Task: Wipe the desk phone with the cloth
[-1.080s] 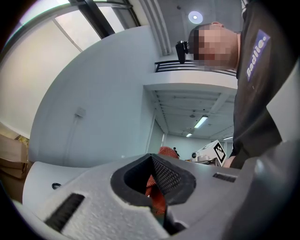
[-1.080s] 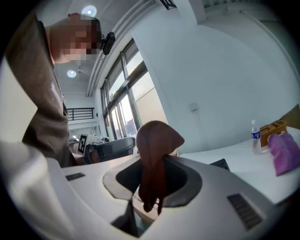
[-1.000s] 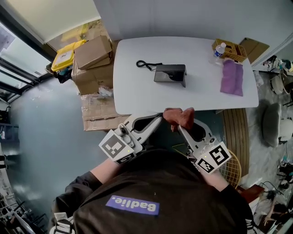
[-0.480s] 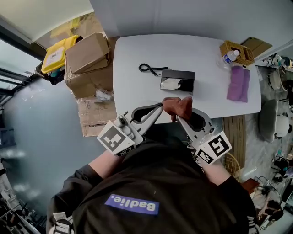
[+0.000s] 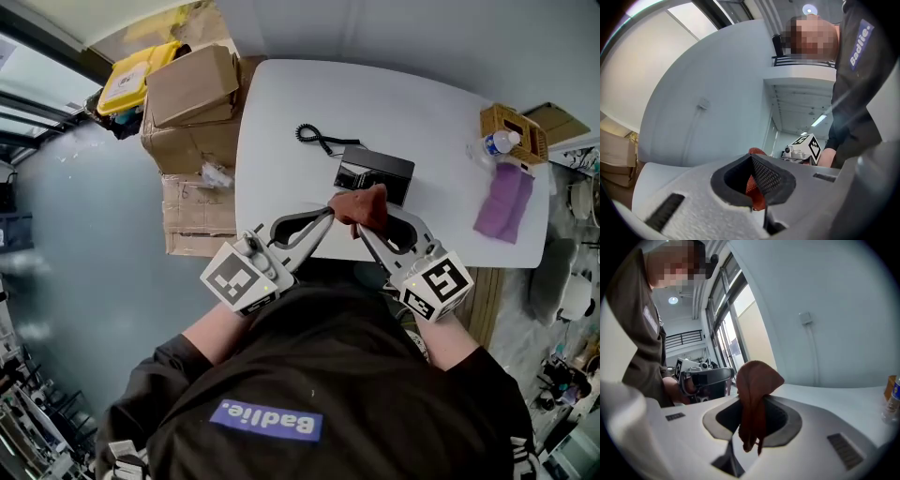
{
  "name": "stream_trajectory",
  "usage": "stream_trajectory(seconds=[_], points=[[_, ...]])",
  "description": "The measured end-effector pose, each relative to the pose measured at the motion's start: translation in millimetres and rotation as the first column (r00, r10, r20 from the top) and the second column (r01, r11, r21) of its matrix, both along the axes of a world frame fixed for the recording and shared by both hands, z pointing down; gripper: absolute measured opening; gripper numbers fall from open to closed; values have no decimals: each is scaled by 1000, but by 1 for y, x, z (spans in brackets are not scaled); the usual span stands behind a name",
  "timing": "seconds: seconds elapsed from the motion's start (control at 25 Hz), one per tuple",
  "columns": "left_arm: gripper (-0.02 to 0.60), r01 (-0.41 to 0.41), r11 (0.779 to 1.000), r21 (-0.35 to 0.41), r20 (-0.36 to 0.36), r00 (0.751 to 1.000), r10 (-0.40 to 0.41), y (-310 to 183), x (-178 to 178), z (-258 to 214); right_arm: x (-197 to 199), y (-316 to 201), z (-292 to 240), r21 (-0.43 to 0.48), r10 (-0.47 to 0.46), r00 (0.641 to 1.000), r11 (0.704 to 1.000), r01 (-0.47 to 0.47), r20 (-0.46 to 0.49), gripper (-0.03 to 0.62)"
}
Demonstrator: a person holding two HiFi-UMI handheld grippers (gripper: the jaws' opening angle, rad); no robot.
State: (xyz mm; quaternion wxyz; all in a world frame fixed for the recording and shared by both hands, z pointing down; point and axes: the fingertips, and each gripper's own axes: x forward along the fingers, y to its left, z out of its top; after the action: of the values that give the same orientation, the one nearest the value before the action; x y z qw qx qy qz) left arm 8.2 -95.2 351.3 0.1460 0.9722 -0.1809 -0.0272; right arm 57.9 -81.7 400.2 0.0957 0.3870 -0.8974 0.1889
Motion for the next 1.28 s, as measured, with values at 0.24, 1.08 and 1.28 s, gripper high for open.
stream_trajectory(seconds=[0.24,1.08,1.28], points=[[9,141,990,-31,51,989,-139,-24,12,24,19,-30,31,-46,-144,987,989,141,-76,110],[9,356,933,-57,131,929,-346,-77,3,93,1,-118,156,-270,-551,622,828,492,-557,110],[9,351,934,-70,147,929,-339,-79,0,108,3,-136,190,-338,-572,504,808,483,-648,110]])
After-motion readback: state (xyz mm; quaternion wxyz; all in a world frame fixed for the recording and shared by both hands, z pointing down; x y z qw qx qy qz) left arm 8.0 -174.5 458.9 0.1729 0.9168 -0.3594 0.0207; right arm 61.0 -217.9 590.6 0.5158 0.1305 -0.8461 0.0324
